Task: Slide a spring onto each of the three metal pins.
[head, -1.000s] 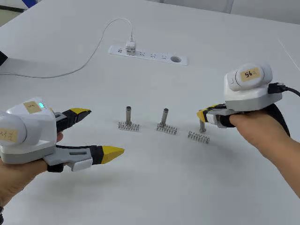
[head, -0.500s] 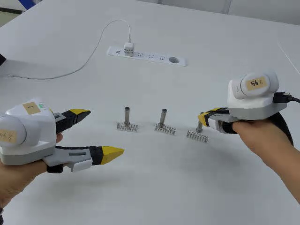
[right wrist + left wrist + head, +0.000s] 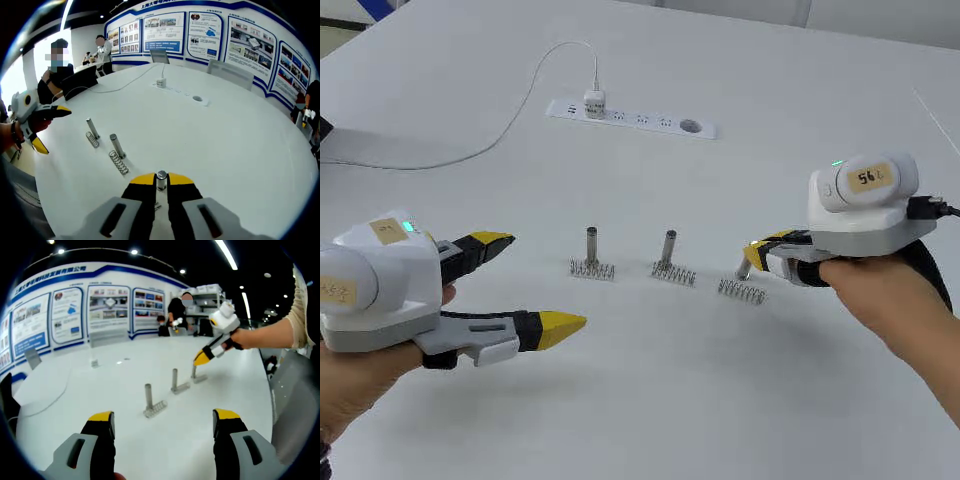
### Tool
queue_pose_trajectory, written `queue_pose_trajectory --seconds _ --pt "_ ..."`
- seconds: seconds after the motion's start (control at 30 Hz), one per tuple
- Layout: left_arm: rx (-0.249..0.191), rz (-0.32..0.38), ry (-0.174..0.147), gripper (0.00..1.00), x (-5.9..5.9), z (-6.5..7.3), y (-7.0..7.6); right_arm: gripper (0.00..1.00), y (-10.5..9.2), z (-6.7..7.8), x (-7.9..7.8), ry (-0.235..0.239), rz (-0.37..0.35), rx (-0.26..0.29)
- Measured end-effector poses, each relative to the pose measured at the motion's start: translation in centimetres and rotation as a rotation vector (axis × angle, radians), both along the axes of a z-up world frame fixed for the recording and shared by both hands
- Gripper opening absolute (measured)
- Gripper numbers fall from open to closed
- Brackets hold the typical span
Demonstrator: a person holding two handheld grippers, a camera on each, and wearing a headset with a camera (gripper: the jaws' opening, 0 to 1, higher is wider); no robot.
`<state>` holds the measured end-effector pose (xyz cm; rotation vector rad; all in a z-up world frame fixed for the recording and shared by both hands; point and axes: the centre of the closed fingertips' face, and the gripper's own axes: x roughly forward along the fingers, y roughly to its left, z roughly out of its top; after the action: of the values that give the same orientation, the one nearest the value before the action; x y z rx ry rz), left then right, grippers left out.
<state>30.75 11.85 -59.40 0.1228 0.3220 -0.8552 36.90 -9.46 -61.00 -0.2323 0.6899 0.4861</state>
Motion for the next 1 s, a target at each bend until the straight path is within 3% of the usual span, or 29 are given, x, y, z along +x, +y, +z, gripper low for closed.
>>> queue_pose_trajectory --seconds 0.3,0.67,1.0 --pt "0.001 -0.001 0.000 0.82 0.0 0.0 0.0 0.10 0.0 -0.1 -0.1 -0.004 0.013 -0.011" --pt "0.003 -0.004 -0.005 0.82 0.0 0.1 -0.1 0.17 0.2 -0.2 -0.4 -0.008 0.028 -0.002" --pt "0.008 -0.009 -0.011 0.81 0.2 0.4 -0.2 0.19 -0.1 0.1 -1.5 -0.023 0.048 0.004"
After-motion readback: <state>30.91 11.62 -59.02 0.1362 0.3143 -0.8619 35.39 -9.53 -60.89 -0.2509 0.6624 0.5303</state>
